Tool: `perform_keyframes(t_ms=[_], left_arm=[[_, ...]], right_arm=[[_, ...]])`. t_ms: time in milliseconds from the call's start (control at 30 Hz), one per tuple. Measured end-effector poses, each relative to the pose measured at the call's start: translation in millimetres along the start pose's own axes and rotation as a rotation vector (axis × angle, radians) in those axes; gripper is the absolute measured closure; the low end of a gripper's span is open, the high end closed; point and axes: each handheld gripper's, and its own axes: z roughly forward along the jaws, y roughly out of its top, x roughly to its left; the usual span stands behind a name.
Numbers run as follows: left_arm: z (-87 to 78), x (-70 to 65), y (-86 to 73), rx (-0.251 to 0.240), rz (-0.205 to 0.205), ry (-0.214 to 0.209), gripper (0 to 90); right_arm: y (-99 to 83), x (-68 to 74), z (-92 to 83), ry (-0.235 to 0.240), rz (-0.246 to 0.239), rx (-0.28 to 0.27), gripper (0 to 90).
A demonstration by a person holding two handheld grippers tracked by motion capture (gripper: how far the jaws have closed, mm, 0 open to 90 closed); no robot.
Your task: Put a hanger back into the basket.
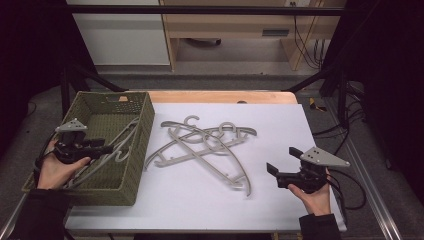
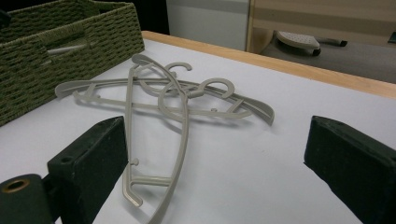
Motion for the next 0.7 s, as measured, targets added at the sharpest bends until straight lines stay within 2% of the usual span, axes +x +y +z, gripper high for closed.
perform_keyframes(t_ms=[200, 233, 300, 400, 433, 500, 600, 633, 667, 700], left_arm=[[-10.2, -28.2, 8.5, -0.115, 0.051, -0.03, 33.4], [-10.2, -28.2, 8.5, -0.115, 0.051, -0.03, 32.4], [-14.6, -44.3, 13.8, -0.162, 0.072, -0.043, 28.1], [-14.5, -58.6, 16.1, -0.203, 0.069, -0.078, 23.6], [-14.5, -58.6, 16.1, -0.203, 0.069, -0.078, 22.5], [-10.1, -73.1, 15.8, -0.225, 0.085, -0.102, 20.3], [-1.3, -89.3, 15.3, -0.228, 0.11, -0.131, 17.9], [-1.3, -89.3, 15.3, -0.228, 0.11, -0.131, 16.8], [5.5, -99.8, 15.3, -0.226, 0.119, -0.153, 15.6], [8.5, -104.5, 15.2, -0.226, 0.129, -0.162, 14.7]], right_arm=[[0.9, 1.5, 1.6, 0.01, -0.008, 0.011, 6.6], [1.0, 1.8, 1.9, 0.01, -0.007, 0.015, 6.7], [2.0, 1.2, 2.4, 0.02, -0.008, 0.014, 7.1], [2.8, 2.4, 2.9, 0.021, -0.006, 0.016, 7.3], [2.8, 2.4, 2.9, 0.021, -0.006, 0.016, 7.3], [3.8, 2.9, 3.2, 0.023, -0.008, 0.015, 7.7], [5.6, 4.7, 5.5, 0.025, -0.019, 0.018, 8.1], [5.6, 4.7, 5.5, 0.025, -0.019, 0.018, 8.1], [7.3, 5.9, 8.1, 0.026, -0.02, 0.019, 8.2], [7.9, 6.3, 8.9, 0.025, -0.023, 0.019, 8.7]])
